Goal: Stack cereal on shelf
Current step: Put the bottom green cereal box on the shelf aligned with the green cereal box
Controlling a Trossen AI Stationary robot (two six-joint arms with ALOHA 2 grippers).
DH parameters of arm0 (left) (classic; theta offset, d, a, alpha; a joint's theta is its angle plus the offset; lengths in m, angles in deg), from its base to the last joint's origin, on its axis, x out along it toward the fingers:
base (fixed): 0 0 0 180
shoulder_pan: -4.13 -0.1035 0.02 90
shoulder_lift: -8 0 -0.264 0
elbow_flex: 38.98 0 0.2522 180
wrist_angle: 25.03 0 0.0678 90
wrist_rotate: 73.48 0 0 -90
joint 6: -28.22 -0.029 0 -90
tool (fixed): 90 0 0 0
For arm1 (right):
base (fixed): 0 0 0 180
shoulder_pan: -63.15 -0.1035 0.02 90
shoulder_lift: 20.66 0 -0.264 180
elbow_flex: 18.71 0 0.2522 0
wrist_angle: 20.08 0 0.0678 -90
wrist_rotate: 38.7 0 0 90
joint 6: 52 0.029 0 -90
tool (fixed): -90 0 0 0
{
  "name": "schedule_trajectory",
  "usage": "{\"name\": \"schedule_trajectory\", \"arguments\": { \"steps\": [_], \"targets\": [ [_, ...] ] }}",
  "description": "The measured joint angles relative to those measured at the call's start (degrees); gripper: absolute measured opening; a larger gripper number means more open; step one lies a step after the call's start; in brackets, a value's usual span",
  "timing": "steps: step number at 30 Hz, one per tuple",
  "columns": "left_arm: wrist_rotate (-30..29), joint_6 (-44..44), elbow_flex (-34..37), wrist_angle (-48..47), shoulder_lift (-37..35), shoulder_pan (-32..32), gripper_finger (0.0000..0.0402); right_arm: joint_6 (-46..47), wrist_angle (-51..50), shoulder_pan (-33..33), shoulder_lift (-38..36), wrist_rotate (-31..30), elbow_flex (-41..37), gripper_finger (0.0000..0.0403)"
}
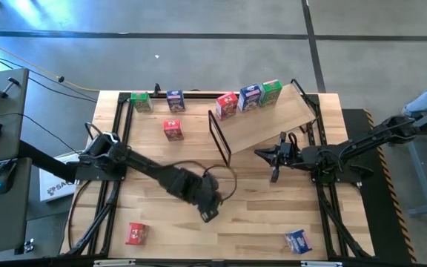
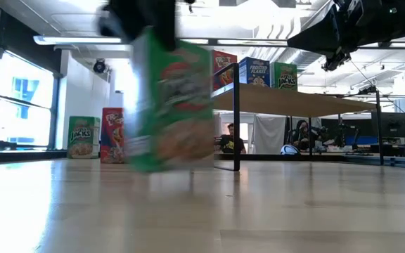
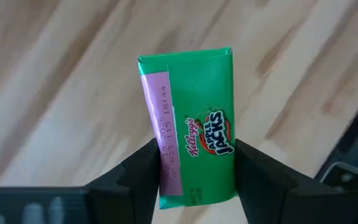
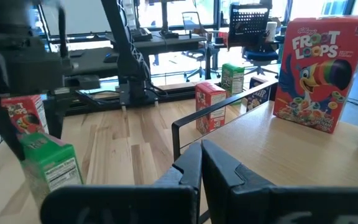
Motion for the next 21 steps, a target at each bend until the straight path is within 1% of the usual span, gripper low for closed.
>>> {"name": "schedule_trajectory", "arguments": {
  "steps": [6,11,17,21],
  "targets": [
    [-0.1,-13.1,-0.7,5.9,0.0,-4.4,0.0170,-0.2,0.5,0.0,0.0,-0.3,0.0,0.0000],
    [-0.1,-21.2,-0.7,10.5,0.0,-6.7,0.0170,-0.2,1.0,0.0,0.0,-0.3,0.0,0.0000],
    [0.2,-26.4,-0.7,11.4,0.0,-8.0,0.0170,-0.2,1.1,0.0,0.0,-0.3,0.0,0.0000],
    [2.2,-28.2,-0.7,11.0,0.6,-8.2,0.0170,-0.2,1.1,0.0,0.0,-0.3,0.0,0.0000]
  ]
}}
